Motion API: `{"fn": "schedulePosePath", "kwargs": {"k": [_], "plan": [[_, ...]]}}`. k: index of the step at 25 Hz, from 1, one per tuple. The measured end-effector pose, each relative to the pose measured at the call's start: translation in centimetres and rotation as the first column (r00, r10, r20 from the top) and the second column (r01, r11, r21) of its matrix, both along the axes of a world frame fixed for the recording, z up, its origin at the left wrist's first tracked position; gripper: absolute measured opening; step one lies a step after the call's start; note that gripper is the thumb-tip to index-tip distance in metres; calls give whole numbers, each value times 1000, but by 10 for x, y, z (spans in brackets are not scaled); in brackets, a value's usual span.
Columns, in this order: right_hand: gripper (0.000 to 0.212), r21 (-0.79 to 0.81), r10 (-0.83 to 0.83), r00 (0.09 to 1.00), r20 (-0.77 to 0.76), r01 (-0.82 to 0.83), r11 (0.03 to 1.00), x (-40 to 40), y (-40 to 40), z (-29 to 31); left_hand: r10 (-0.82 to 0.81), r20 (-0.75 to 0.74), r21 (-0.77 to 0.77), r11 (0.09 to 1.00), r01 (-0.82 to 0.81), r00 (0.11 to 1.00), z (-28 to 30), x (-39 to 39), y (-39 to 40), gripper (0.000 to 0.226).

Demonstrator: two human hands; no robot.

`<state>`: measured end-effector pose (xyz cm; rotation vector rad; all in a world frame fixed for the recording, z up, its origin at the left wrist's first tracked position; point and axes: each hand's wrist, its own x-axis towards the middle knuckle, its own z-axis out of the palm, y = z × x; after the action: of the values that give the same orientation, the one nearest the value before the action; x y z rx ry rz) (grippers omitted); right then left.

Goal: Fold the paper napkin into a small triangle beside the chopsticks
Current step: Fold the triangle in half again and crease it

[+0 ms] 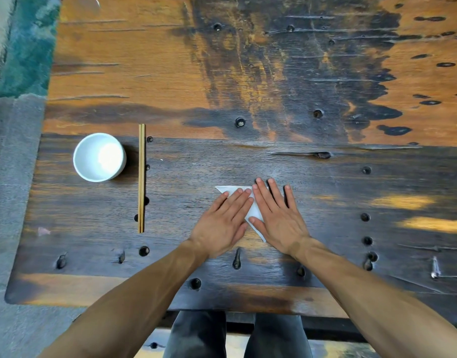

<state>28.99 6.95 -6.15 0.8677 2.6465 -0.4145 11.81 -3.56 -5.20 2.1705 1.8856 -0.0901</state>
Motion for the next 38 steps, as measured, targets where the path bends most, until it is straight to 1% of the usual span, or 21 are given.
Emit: {"fn": "schedulePosePath", "kwargs": {"k": [1,5,8,11,17,20,22,24,25,26,28,30,35,38], "plan": [[73,-10,-5,1000,-3,5,1000,1,-1,0,8,-3,-32,999,-8,1000,-1,3,-1,62],[72,-31,-17,1000,-3,17,999,-1,-5,-2,122,-18,-147,981,-124,992,-5,12,2,71],[74,-17,-22,1000,7,22,1000,-2,-4,-5,141,-28,-187,972,-144,990,-10,6,8,74],[76,-7,-24,1000,-4,24,1000,-2,-4,-8,131,-55,-185,973,-139,990,-13,-7,11,75],[75,7,-37,999,-2,37,999,-2,-5,-11,78,-55,-154,984,-86,995,-15,-35,14,74],[75,11,-47,999,-6,47,999,-3,-5,-11,110,-67,-154,981,-119,992,-15,-45,10,73],[75,12,-47,999,1,47,999,-2,-5,-11,160,-78,-164,971,-171,984,-15,-50,-1,71],[75,21,-47,999,0,47,999,-2,-5,-11,289,-78,-153,942,-297,954,-12,-49,-9,71],[76,20,-54,998,-16,54,998,-2,-6,-9,346,-66,-143,925,-352,936,-9,-44,-11,71],[76,19,-69,997,-46,70,997,-2,-6,-8,358,-43,-126,924,-361,933,-7,-36,-11,71],[76,22,-105,988,-109,108,994,1,-8,-4,255,23,-87,964,-252,967,-4,-13,-6,71],[73,24,-111,986,-126,115,993,5,-8,-2,172,61,-64,984,-168,983,-2,10,5,70],[69,18,-73,997,-17,73,997,9,0,-4,238,34,-138,963,-231,971,-5,35,23,75],[71,10,-71,997,-1,71,997,6,-1,-8,306,24,-185,937,-297,952,-13,31,14,74]]}}
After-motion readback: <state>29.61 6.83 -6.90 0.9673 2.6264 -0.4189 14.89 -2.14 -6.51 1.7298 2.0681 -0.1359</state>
